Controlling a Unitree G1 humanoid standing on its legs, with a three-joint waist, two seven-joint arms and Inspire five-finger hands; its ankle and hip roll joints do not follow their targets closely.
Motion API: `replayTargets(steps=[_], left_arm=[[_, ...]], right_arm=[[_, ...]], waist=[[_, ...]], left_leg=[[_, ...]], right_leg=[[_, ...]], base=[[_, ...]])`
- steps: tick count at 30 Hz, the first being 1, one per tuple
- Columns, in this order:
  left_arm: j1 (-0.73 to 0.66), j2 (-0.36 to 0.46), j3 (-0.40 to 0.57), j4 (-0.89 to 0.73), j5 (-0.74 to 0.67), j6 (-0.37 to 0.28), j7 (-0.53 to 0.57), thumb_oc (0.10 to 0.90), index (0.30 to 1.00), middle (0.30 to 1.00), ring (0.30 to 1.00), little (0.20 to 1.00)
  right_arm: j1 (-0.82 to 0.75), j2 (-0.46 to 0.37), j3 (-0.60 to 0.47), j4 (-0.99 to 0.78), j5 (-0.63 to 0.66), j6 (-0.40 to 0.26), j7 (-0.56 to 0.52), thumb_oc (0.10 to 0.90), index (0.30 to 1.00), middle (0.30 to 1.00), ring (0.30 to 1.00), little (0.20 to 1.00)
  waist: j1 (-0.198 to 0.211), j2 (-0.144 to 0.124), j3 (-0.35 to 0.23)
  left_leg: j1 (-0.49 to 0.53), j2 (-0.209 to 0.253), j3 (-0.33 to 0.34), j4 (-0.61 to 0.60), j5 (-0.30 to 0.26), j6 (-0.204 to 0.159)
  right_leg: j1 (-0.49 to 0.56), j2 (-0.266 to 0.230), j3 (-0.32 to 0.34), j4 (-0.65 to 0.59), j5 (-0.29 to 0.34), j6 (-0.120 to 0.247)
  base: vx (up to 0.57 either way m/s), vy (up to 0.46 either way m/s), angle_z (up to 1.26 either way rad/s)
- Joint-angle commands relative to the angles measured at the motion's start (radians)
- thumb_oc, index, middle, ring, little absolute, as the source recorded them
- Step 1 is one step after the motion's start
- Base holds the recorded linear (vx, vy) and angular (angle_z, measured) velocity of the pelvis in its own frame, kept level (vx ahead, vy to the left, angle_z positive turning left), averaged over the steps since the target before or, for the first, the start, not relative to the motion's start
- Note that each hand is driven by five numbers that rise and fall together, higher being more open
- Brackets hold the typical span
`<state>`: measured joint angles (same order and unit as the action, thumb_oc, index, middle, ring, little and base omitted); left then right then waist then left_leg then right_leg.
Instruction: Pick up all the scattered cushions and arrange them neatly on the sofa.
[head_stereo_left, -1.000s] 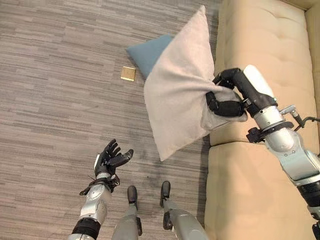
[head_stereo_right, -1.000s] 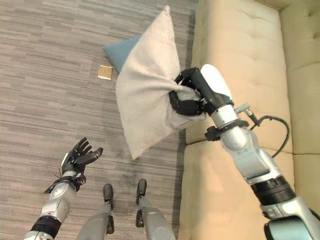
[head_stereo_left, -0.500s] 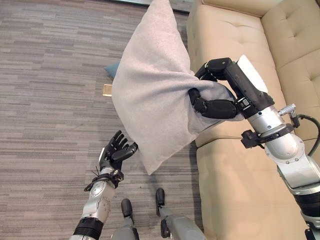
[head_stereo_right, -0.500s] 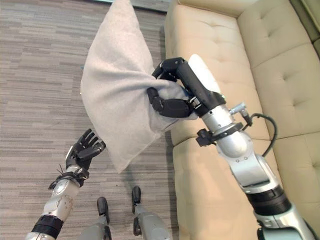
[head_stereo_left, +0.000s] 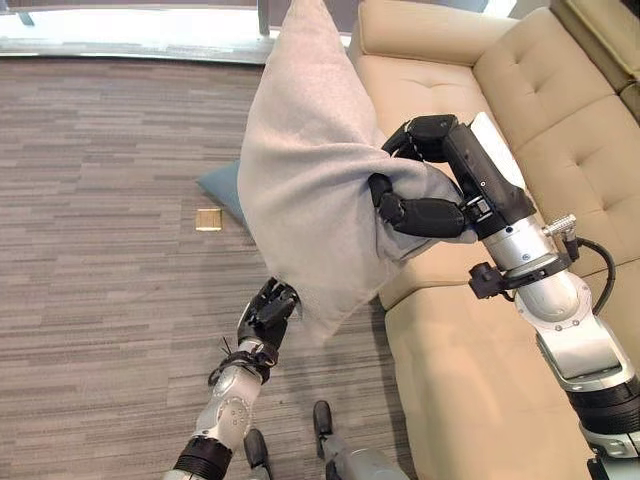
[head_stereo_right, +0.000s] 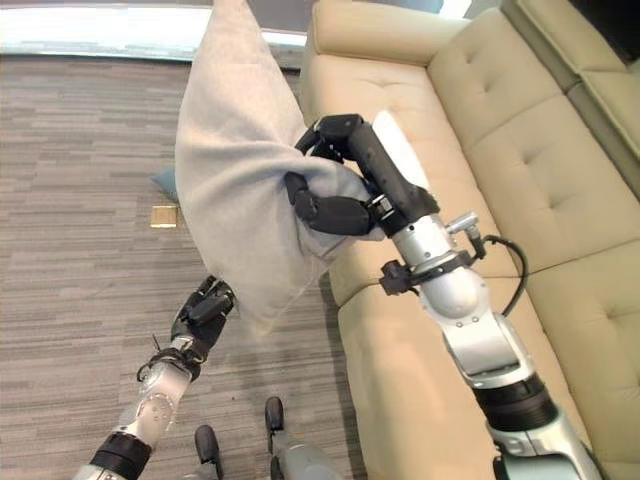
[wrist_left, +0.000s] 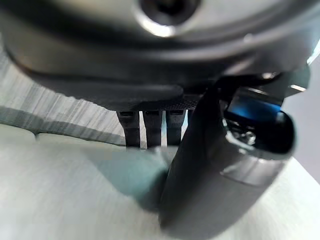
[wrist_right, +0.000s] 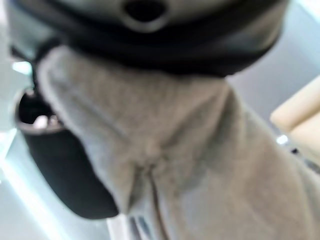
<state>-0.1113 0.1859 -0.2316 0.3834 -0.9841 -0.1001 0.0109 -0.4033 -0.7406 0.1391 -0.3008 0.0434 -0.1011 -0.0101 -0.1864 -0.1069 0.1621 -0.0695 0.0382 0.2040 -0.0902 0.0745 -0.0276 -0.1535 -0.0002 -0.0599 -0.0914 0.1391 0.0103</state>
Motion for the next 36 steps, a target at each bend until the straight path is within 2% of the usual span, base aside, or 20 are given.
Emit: replayTargets(steps=[1, 6, 12, 18, 22, 25, 26, 29, 30, 32, 33, 34, 35, 36], left_arm=[[-0.059, -0.026, -0.094, -0.076, 0.000, -0.047, -0.140, 0.400, 0.300, 0.300, 0.300, 0.300], [-0.041, -0.018, -0.065, -0.073, 0.022, -0.052, -0.149, 0.400, 0.300, 0.300, 0.300, 0.300], [0.019, 0.023, -0.032, -0.134, 0.130, -0.063, -0.156, 0.400, 0.300, 0.300, 0.300, 0.300], [0.081, 0.073, 0.008, -0.212, 0.263, -0.072, -0.157, 0.400, 0.300, 0.300, 0.300, 0.300], [0.108, 0.074, 0.009, -0.217, 0.286, -0.066, -0.161, 0.400, 0.300, 0.300, 0.300, 0.300], [0.118, 0.074, 0.009, -0.208, 0.296, -0.065, -0.157, 0.400, 0.300, 0.300, 0.300, 0.300], [0.125, 0.071, 0.005, -0.206, 0.300, -0.069, -0.158, 0.400, 0.300, 0.300, 0.300, 0.300], [0.142, 0.082, -0.003, -0.229, 0.330, -0.072, -0.158, 0.400, 0.300, 0.300, 0.300, 0.300], [0.143, 0.082, -0.003, -0.229, 0.330, -0.072, -0.158, 0.400, 0.300, 0.300, 0.300, 0.300], [0.153, 0.093, -0.002, -0.252, 0.349, -0.078, -0.153, 0.400, 0.300, 0.300, 0.300, 0.300], [0.153, 0.093, -0.002, -0.252, 0.349, -0.078, -0.153, 0.400, 0.300, 0.300, 0.300, 0.300], [0.151, 0.097, 0.000, -0.271, 0.357, -0.086, -0.141, 0.400, 0.300, 0.300, 0.300, 0.300], [0.151, 0.097, 0.000, -0.271, 0.357, -0.086, -0.141, 0.400, 0.300, 0.300, 0.300, 0.300], [0.144, 0.097, 0.002, -0.280, 0.357, -0.091, -0.135, 0.400, 0.300, 0.300, 0.300, 0.300]], right_arm=[[-0.067, 0.132, -0.054, -0.080, 0.049, -0.178, -0.083, 0.400, 0.300, 0.300, 0.300, 0.300], [-0.029, 0.145, -0.082, -0.071, 0.032, -0.175, -0.069, 0.400, 0.300, 0.300, 0.300, 0.300], [0.100, 0.163, -0.131, -0.041, 0.008, -0.164, -0.032, 0.400, 0.300, 0.300, 0.300, 0.300], [0.277, 0.229, -0.173, 0.018, -0.016, -0.153, -0.007, 0.400, 0.300, 0.300, 0.300, 0.300], [0.346, 0.275, -0.179, 0.065, -0.001, -0.147, -0.002, 0.400, 0.300, 0.300, 0.300, 0.300], [0.353, 0.286, -0.170, 0.087, 0.015, -0.142, 0.003, 0.400, 0.300, 0.300, 0.300, 0.300], [0.369, 0.296, -0.168, 0.100, 0.030, -0.138, 0.007, 0.400, 0.300, 0.300, 0.300, 0.300], [0.395, 0.300, -0.173, 0.116, 0.038, -0.138, 0.006, 0.400, 0.300, 0.300, 0.300, 0.300], [0.397, 0.300, -0.173, 0.115, 0.038, -0.138, 0.007, 0.400, 0.300, 0.300, 0.300, 0.300], [0.413, 0.305, -0.174, 0.124, 0.048, -0.143, 0.005, 0.400, 0.300, 0.300, 0.300, 0.300], [0.413, 0.305, -0.174, 0.124, 0.049, -0.143, 0.006, 0.400, 0.300, 0.300, 0.300, 0.300], [0.417, 0.305, -0.171, 0.129, 0.053, -0.149, 0.001, 0.400, 0.300, 0.300, 0.300, 0.300], [0.417, 0.305, -0.171, 0.129, 0.053, -0.149, 0.001, 0.400, 0.300, 0.300, 0.300, 0.300], [0.413, 0.304, -0.167, 0.129, 0.053, -0.155, -0.006, 0.400, 0.300, 0.300, 0.300, 0.300]], waist=[[0.018, -0.012, -0.249], [0.024, -0.002, -0.255], [0.030, 0.017, -0.251], [0.010, 0.046, -0.231], [-0.011, 0.045, -0.192], [-0.009, 0.039, -0.179], [-0.009, 0.035, -0.170], [-0.004, 0.035, -0.162], [-0.004, 0.035, -0.163], [0.004, 0.033, -0.152], [0.004, 0.033, -0.153], [0.012, 0.034, -0.138], [0.012, 0.034, -0.138], [0.018, 0.037, -0.128]], left_leg=[[0.028, -0.023, -0.021, 0.003, -0.125, -0.002], [0.034, -0.021, -0.025, 0.003, -0.120, -0.003], [0.045, -0.014, -0.029, 0.003, -0.109, -0.006], [0.093, 0.005, -0.011, 0.004, -0.101, -0.013], [0.064, 0.024, 0.004, 0.145, -0.138, -0.025], [0.052, 0.022, -0.002, 0.211, -0.162, -0.022], [0.043, 0.021, -0.020, 0.244, -0.159, -0.025], [0.018, 0.013, -0.079, 0.209, -0.143, -0.023], [0.019, 0.012, -0.079, 0.207, -0.142, -0.023], [-0.041, -0.006, -0.164, 0.172, -0.102, -0.030], [-0.041, -0.007, -0.164, 0.172, -0.102, -0.030], [-0.088, -0.029, -0.236, 0.174, -0.080, -0.035], [-0.088, -0.029, -0.236, 0.174, -0.080, -0.035], [-0.121, -0.047, -0.275, 0.178, -0.069, -0.039]], right_leg=[[0.037, -0.030, 0.003, 0.004, -0.068, 0.119], [0.049, -0.031, -0.004, 0.004, -0.073, 0.116], [0.063, -0.031, -0.013, 0.008, -0.080, 0.109], [0.078, -0.019, 0.003, 0.056, -0.121, 0.091], [0.078, -0.018, 0.019, 0.111, -0.151, 0.067], [0.084, -0.020, 0.035, 0.122, -0.155, 0.062], [0.089, -0.021, 0.047, 0.127, -0.157, 0.059], [0.088, -0.019, 0.067, 0.137, -0.163, 0.060], [0.088, -0.019, 0.067, 0.138, -0.164, 0.060], [0.087, -0.015, 0.104, 0.140, -0.162, 0.060], [0.087, -0.015, 0.105, 0.141, -0.163, 0.061], [0.087, -0.002, 0.146, 0.142, -0.161, 0.060], [0.087, -0.002, 0.146, 0.142, -0.162, 0.060], [0.090, 0.005, 0.171, 0.138, -0.158, 0.063]], base=[[0.00, -0.022, -0.10], [0.00, -0.048, -0.01], [-0.01, -0.078, 0.06], [-0.01, -0.101, 0.01], [-0.05, -0.105, 0.01], [0.01, -0.048, -0.11], [0.02, -0.011, -0.21], [0.03, 0.003, -0.37], [0.05, 0.032, -0.46], [0.05, 0.031, -0.36], [0.05, 0.026, -0.54], [0.03, 0.018, -0.75], [0.04, 0.041, -1.00], [0.03, 0.082, -0.97]])
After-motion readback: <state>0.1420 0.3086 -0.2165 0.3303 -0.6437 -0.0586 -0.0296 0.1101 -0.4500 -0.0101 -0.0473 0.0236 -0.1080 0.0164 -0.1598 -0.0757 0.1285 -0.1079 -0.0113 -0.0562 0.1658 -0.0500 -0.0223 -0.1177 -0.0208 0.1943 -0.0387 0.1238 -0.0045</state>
